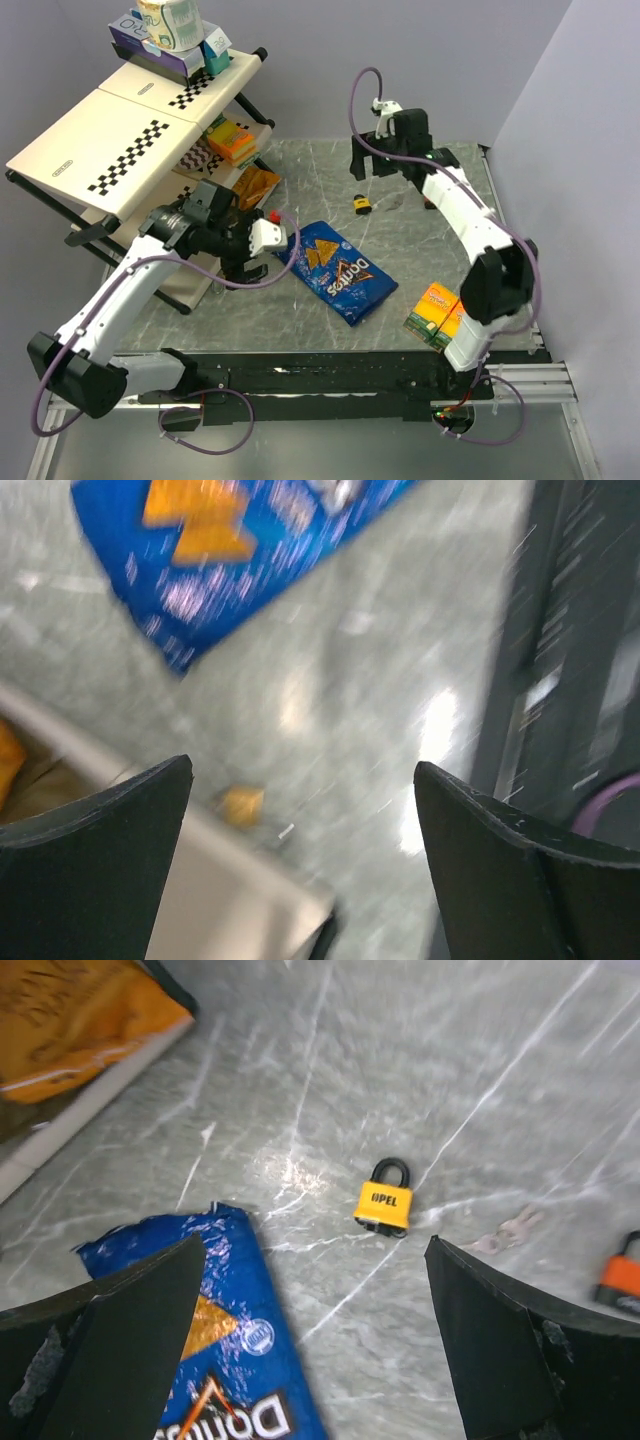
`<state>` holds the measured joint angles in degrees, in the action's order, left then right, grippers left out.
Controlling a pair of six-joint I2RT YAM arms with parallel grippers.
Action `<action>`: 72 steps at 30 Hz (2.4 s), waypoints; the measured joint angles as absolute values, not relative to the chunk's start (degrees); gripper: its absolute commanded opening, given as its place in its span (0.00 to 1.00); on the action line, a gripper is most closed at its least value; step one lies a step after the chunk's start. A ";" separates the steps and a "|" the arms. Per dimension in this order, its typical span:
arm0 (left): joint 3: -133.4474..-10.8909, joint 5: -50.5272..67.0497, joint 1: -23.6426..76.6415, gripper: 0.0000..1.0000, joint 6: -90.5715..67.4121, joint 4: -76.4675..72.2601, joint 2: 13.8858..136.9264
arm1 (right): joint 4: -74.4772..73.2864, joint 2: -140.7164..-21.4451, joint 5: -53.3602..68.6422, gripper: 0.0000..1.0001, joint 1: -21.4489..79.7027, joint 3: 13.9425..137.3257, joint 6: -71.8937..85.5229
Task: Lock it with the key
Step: Place the lock at the center of the board, then pick up the lock from the center of the board.
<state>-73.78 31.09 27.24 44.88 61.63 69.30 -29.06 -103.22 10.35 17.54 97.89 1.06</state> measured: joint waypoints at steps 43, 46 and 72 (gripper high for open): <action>-60.88 10.24 19.31 0.62 82.76 46.52 98.24 | -28.75 -73.97 25.04 1.00 17.76 76.47 -8.01; -60.84 9.89 19.25 0.62 82.35 46.11 98.24 | -29.47 -74.59 25.50 1.00 17.76 76.58 -7.97; -58.46 6.20 19.27 0.33 76.38 44.91 97.43 | -31.11 -76.03 27.73 1.00 17.76 76.84 -7.31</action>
<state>-58.46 6.20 19.27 76.38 44.91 97.43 -31.11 -76.03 27.73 17.76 76.84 -7.31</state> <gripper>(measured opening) 0.470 0.997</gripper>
